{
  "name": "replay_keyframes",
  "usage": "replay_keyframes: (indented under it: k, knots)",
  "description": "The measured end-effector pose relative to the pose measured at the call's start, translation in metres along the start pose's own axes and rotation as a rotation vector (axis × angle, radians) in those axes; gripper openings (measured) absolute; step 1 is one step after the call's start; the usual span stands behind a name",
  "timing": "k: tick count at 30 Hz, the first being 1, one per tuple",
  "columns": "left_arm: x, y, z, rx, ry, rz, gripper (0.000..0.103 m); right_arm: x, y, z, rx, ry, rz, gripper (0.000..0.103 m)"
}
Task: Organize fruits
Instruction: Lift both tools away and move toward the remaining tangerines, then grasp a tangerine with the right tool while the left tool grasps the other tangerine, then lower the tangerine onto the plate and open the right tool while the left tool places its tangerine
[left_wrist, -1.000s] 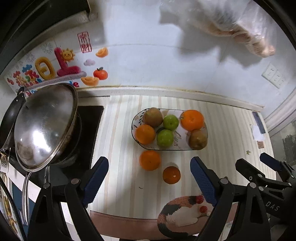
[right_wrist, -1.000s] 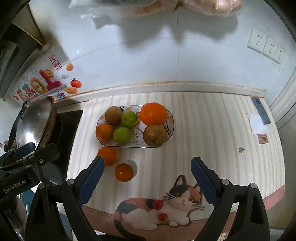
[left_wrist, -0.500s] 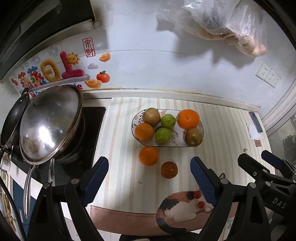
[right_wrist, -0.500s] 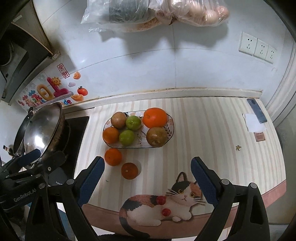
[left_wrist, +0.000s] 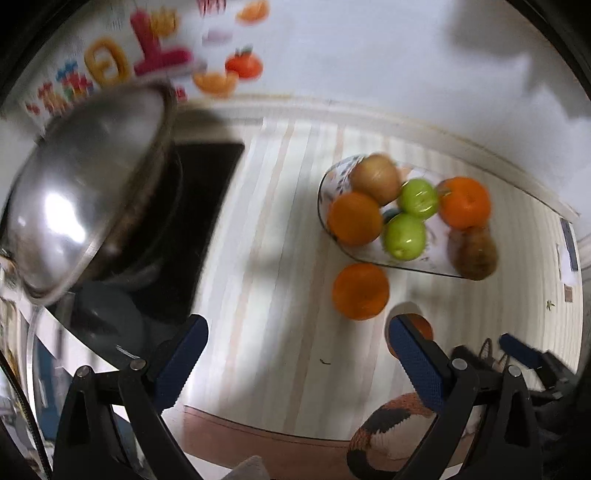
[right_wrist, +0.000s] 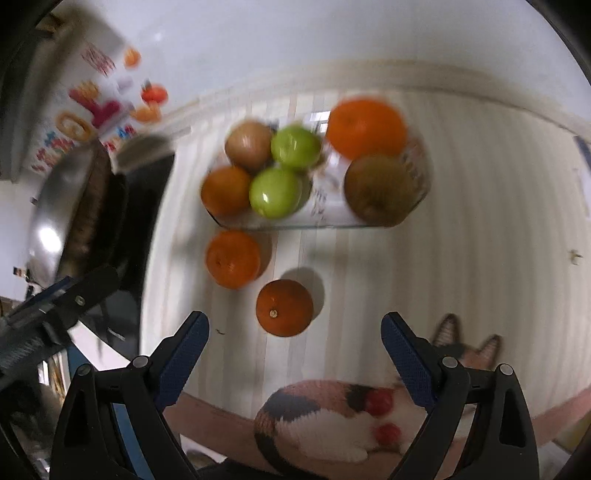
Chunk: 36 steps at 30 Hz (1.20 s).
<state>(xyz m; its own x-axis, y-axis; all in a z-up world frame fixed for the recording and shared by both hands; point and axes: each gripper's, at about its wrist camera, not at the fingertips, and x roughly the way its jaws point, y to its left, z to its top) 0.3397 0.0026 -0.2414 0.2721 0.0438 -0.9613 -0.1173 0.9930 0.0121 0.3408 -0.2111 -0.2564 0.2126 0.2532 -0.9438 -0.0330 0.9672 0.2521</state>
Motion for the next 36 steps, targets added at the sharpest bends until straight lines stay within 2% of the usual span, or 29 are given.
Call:
replay_keyframes:
  k: [3,6,8,10,13,18,19,21,23,28,32,36]
  knots:
    - [0.026,0.003,0.008,-0.038,0.07,-0.032,0.1,0.036,0.006,0.005,-0.035,0.041,-0.008,0.095]
    - [0.05,0.003,0.013,-0.071,0.13,-0.08,0.1,0.066,0.011,0.009,-0.049,0.09,0.01,0.084]
    - [0.06,-0.002,0.017,-0.074,0.152,-0.097,0.1,0.084,0.014,0.011,-0.066,0.129,0.017,0.065]
    - [0.07,-0.008,0.021,-0.073,0.174,-0.107,0.1,0.096,0.014,0.011,-0.078,0.158,0.022,0.058]
    - [0.084,-0.02,0.026,-0.06,0.212,-0.125,0.1,0.094,0.009,0.01,-0.08,0.155,0.022,0.057]
    - [0.11,-0.044,0.032,-0.002,0.249,-0.114,0.1,0.084,-0.011,0.003,-0.057,0.177,0.019,0.057]
    - [0.113,-0.048,0.032,0.009,0.249,-0.115,0.097,0.082,-0.015,0.002,-0.052,0.179,0.016,0.057]
    - [0.118,-0.056,0.032,0.035,0.236,-0.113,0.083,0.081,-0.019,0.0,-0.046,0.182,0.005,0.057]
    - [0.124,-0.063,0.03,0.059,0.23,-0.108,0.062,0.081,-0.024,-0.002,-0.034,0.183,0.006,0.057]
    - [0.117,-0.064,0.019,0.041,0.213,-0.102,0.061,0.081,-0.031,-0.008,0.009,0.188,0.019,0.057]
    - [0.106,-0.055,-0.009,0.053,0.231,-0.108,0.061,0.077,-0.031,-0.019,0.019,0.214,0.058,0.057]
    - [0.101,-0.045,-0.043,0.063,0.27,-0.108,0.061,0.076,-0.025,-0.032,-0.021,0.219,0.039,0.057]
